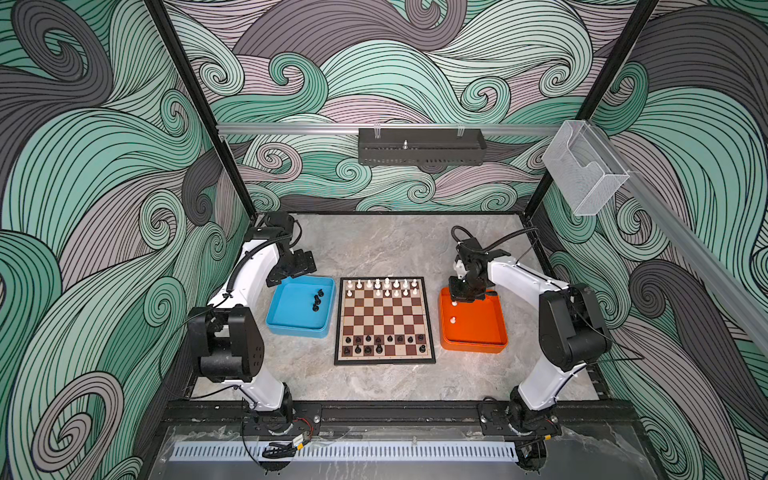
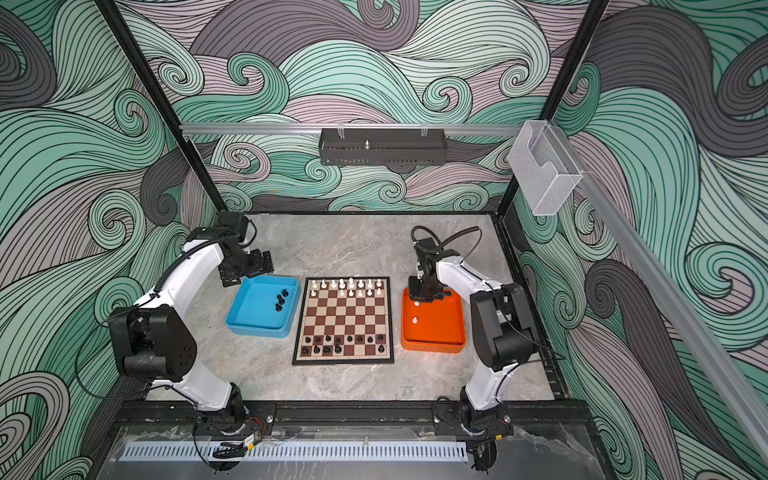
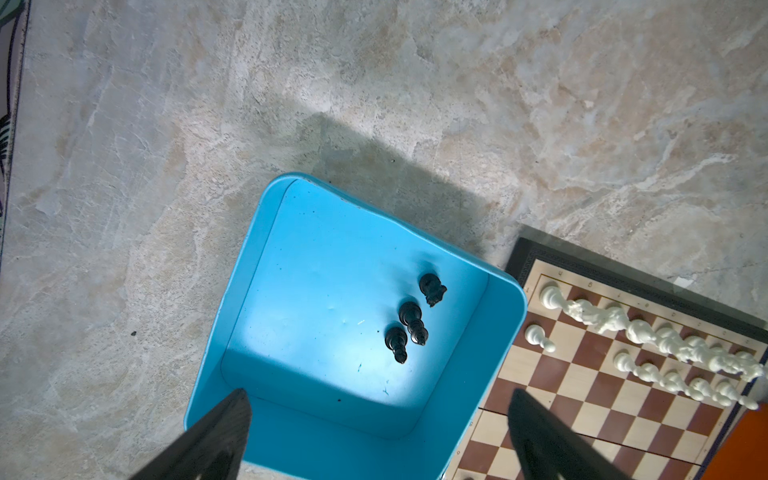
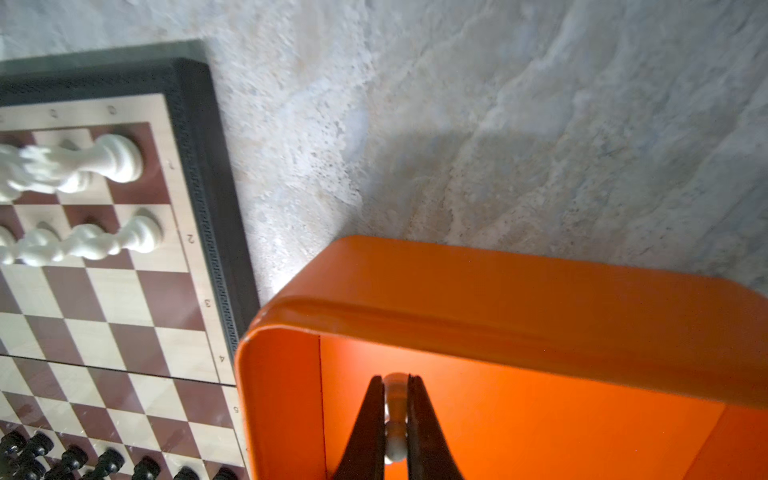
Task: Set up the chess pieces on the board
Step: 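Lower the right gripper into the orange tray and grasp a white pawn, then lift the white pawn and carry it with the right gripper over the board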
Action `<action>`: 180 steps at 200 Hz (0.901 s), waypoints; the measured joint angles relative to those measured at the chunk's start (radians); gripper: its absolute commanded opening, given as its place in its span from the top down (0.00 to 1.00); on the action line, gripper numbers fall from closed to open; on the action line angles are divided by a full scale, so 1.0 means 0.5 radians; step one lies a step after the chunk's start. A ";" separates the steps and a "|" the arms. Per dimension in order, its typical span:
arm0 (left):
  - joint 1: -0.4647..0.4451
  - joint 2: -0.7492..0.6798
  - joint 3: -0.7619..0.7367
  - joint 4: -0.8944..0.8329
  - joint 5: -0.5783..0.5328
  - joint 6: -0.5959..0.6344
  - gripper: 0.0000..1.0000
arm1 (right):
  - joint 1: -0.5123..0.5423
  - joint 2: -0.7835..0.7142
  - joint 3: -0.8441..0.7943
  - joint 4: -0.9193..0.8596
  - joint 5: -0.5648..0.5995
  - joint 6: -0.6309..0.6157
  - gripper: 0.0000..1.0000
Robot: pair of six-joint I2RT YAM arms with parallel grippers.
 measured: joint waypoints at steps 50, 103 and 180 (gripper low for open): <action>0.005 0.001 -0.011 0.024 0.005 -0.001 0.01 | 0.182 -0.047 0.259 -0.146 0.045 -0.043 0.89; 0.040 0.040 -0.028 0.105 -0.002 -0.001 0.01 | 0.549 0.211 0.764 -0.189 0.049 -0.016 0.89; 0.092 0.171 -0.013 0.213 0.002 0.021 0.01 | 0.878 0.727 1.338 -0.274 0.047 0.058 0.89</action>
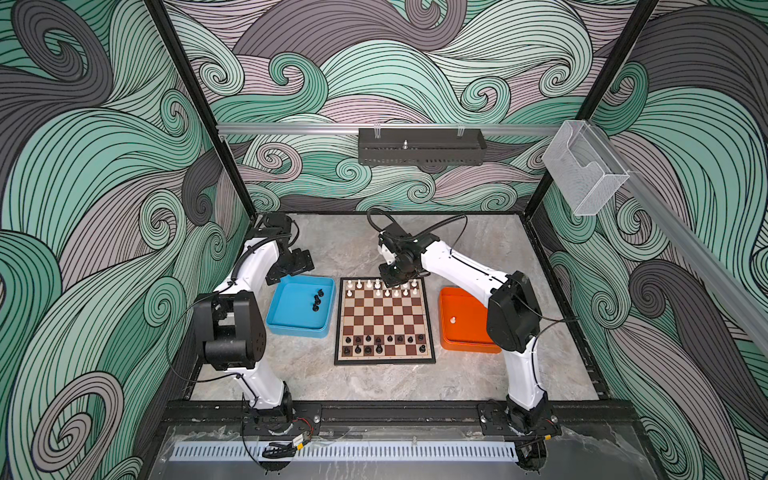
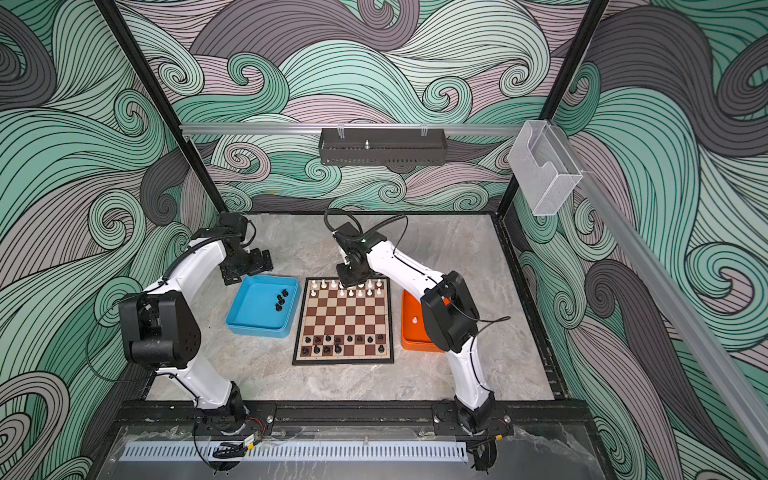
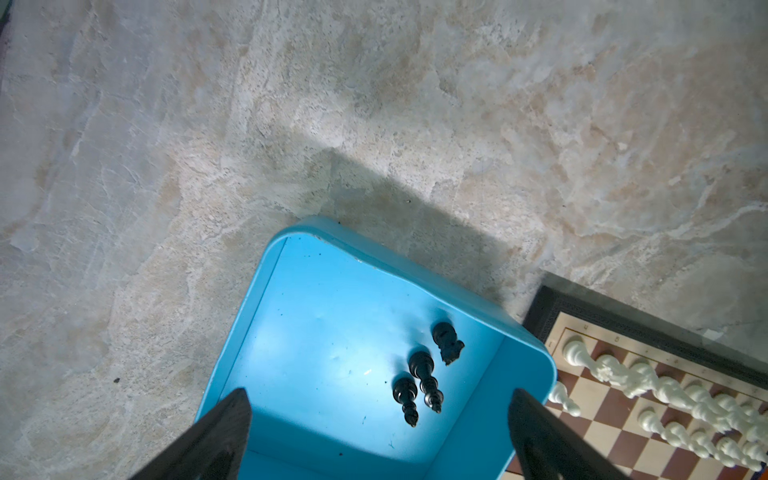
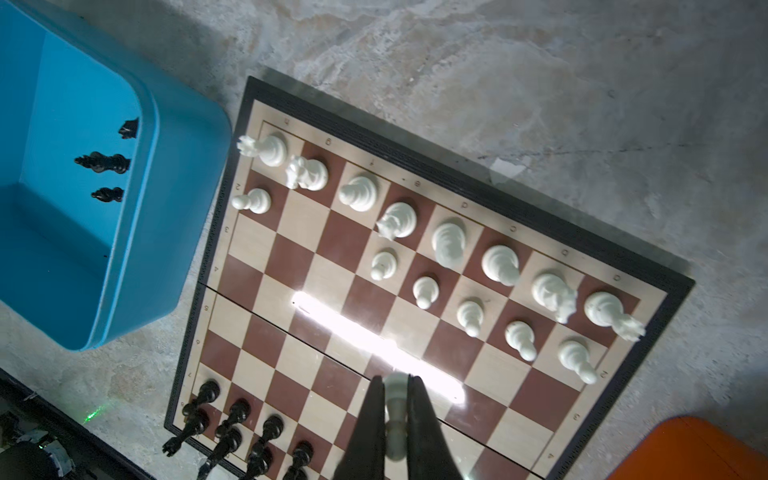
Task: Set up the chess pieces on the board
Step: 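Lift the white pawn and carry it with the right gripper over the board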
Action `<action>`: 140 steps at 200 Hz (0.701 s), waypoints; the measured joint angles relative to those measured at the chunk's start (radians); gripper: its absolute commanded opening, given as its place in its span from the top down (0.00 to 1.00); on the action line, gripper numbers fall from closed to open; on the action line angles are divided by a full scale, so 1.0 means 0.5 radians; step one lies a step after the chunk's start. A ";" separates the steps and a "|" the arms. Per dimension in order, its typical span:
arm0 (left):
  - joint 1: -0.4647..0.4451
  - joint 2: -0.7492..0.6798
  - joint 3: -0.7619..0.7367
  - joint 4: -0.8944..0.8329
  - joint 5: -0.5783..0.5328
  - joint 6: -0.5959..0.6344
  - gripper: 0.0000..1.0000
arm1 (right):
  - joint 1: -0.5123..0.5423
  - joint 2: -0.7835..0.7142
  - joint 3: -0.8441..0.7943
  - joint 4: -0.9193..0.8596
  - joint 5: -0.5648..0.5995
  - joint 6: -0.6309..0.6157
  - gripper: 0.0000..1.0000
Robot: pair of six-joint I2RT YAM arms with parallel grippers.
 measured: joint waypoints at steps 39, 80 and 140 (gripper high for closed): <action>0.029 0.000 -0.004 0.044 0.037 0.001 0.01 | 0.057 0.202 0.277 -0.070 0.003 0.043 0.89; 0.053 0.008 -0.006 0.063 0.089 0.001 0.01 | 0.096 0.417 0.508 -0.147 0.003 0.077 0.89; 0.079 0.022 -0.010 0.069 0.148 0.000 0.01 | 0.118 0.536 0.588 -0.201 -0.003 0.109 0.89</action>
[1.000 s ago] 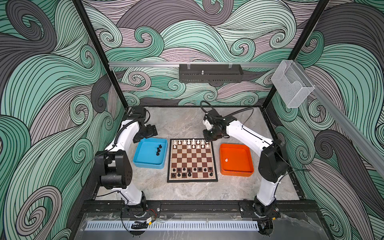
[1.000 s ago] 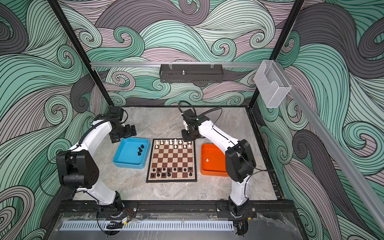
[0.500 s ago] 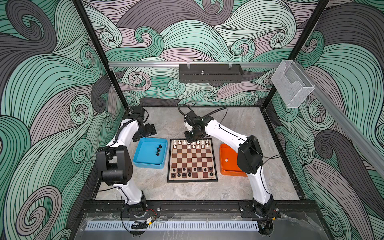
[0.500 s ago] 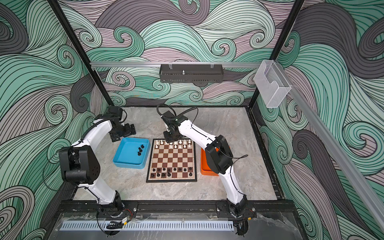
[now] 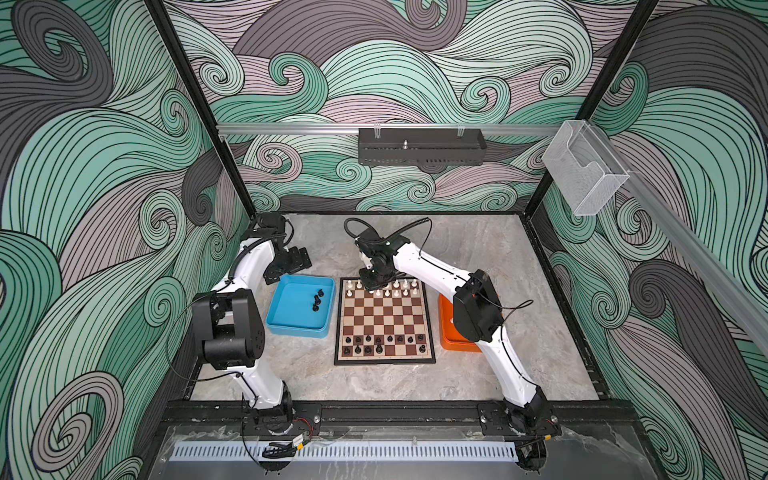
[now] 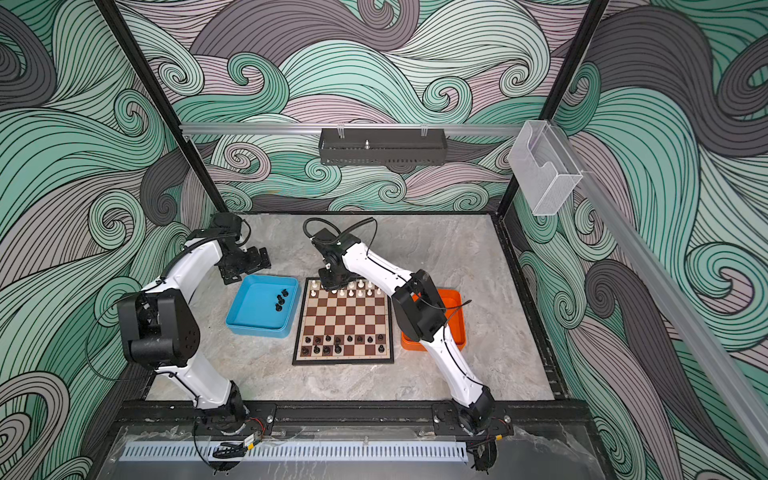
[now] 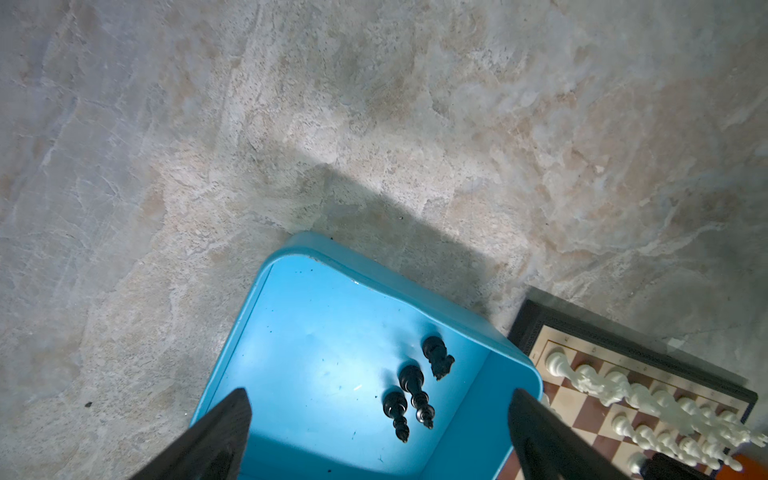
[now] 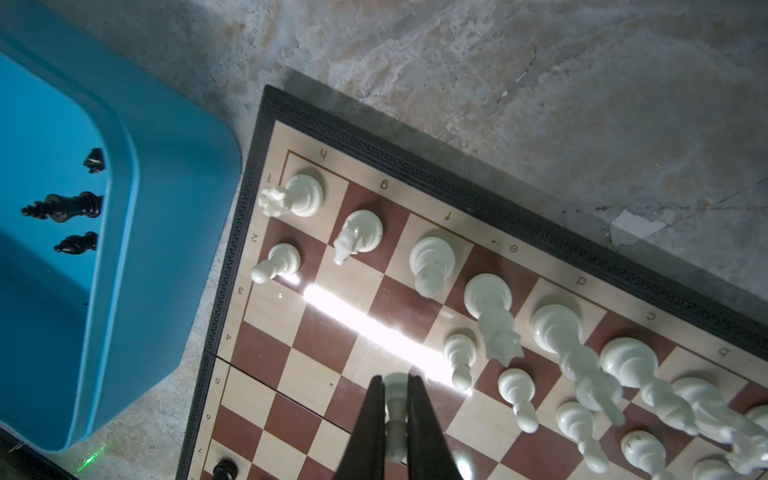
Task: Set up the chess pieces on the board
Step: 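Lift the white pawn and carry it with the right gripper over the board, then lower the white pawn into the second row from the board's far edge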
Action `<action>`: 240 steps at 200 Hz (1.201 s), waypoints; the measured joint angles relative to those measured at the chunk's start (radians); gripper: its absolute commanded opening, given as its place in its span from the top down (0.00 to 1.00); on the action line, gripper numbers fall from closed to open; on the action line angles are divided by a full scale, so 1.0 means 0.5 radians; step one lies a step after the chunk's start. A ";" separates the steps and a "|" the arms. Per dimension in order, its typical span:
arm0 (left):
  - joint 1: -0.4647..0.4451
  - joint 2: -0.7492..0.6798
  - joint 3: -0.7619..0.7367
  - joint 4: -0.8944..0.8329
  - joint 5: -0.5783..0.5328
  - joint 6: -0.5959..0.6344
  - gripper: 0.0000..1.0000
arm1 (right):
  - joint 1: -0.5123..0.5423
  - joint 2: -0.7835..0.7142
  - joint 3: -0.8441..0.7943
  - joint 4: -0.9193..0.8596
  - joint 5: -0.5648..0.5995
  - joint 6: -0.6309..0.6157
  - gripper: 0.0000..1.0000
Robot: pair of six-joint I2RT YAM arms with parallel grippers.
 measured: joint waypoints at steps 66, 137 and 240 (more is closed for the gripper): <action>0.010 0.002 -0.002 0.002 0.037 0.000 0.01 | 0.001 0.065 0.078 -0.012 -0.007 0.009 0.88; 0.013 0.003 -0.002 0.005 0.063 0.000 0.02 | 0.001 0.147 0.130 -0.011 -0.010 0.011 0.87; 0.028 0.021 -0.003 0.016 0.099 -0.001 0.01 | 0.001 0.179 0.158 -0.011 -0.014 0.018 0.86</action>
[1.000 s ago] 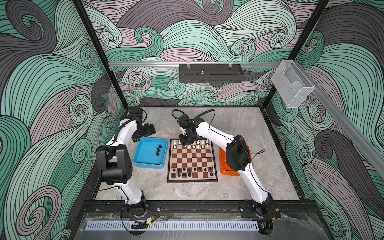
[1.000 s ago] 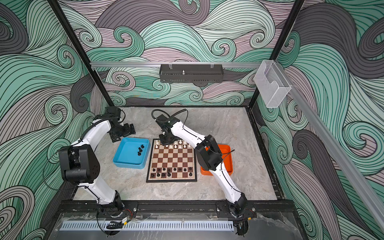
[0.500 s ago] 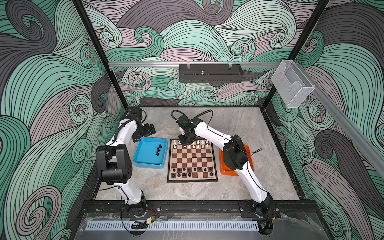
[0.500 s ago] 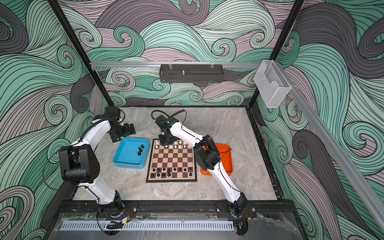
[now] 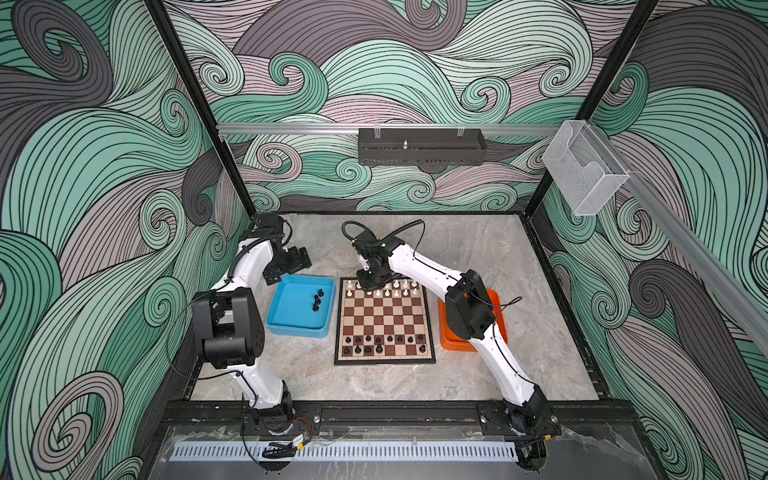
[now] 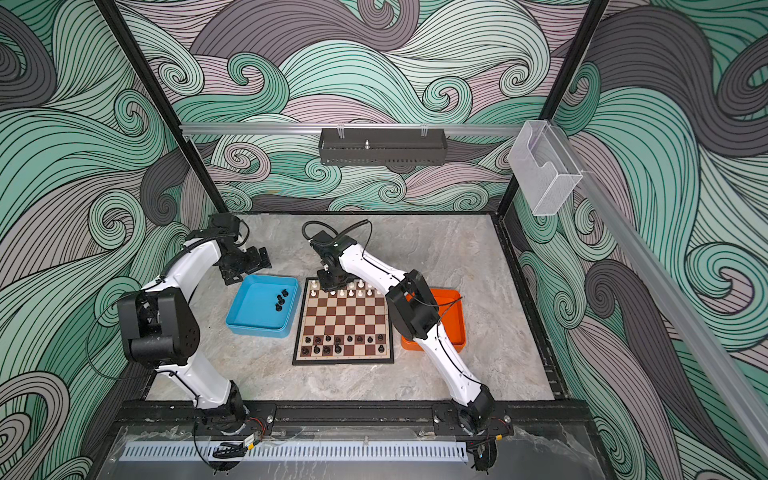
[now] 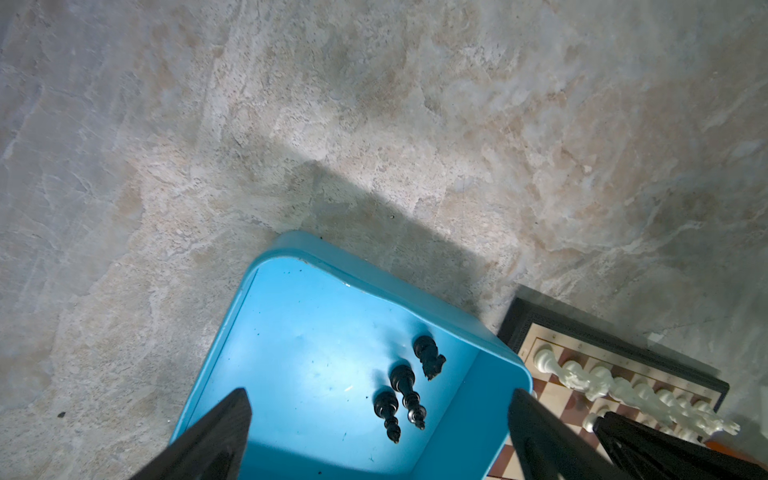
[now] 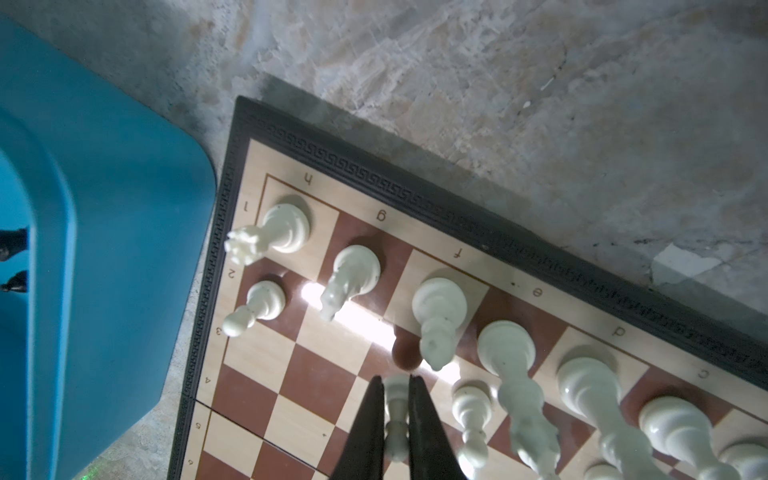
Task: Set up the chess pieces on the board
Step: 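Lower the white pawn into the second row from the board's far edge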
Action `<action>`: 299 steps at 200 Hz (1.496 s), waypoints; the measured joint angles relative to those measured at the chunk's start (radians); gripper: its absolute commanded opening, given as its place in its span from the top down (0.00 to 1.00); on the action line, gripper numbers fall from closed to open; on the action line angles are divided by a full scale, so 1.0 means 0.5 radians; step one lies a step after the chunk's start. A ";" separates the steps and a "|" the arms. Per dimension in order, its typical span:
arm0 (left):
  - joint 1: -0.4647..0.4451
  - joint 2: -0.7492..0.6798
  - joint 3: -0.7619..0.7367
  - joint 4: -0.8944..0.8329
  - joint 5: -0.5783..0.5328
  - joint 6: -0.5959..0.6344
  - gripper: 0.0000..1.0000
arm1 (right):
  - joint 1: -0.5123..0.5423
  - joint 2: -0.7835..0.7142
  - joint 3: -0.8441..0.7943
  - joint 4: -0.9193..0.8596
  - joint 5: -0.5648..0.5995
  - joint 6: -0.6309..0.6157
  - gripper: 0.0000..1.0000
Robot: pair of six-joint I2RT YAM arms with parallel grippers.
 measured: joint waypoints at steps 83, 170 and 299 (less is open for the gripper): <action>0.016 0.008 0.000 0.000 0.022 -0.001 0.01 | 0.000 0.016 0.002 0.000 -0.010 0.000 0.84; 0.022 0.008 0.000 0.014 0.037 -0.002 0.01 | 0.000 0.016 0.006 0.000 -0.010 0.000 0.82; 0.036 0.008 0.000 0.025 0.053 -0.007 0.01 | 0.002 -0.110 -0.070 0.000 -0.008 -0.006 0.75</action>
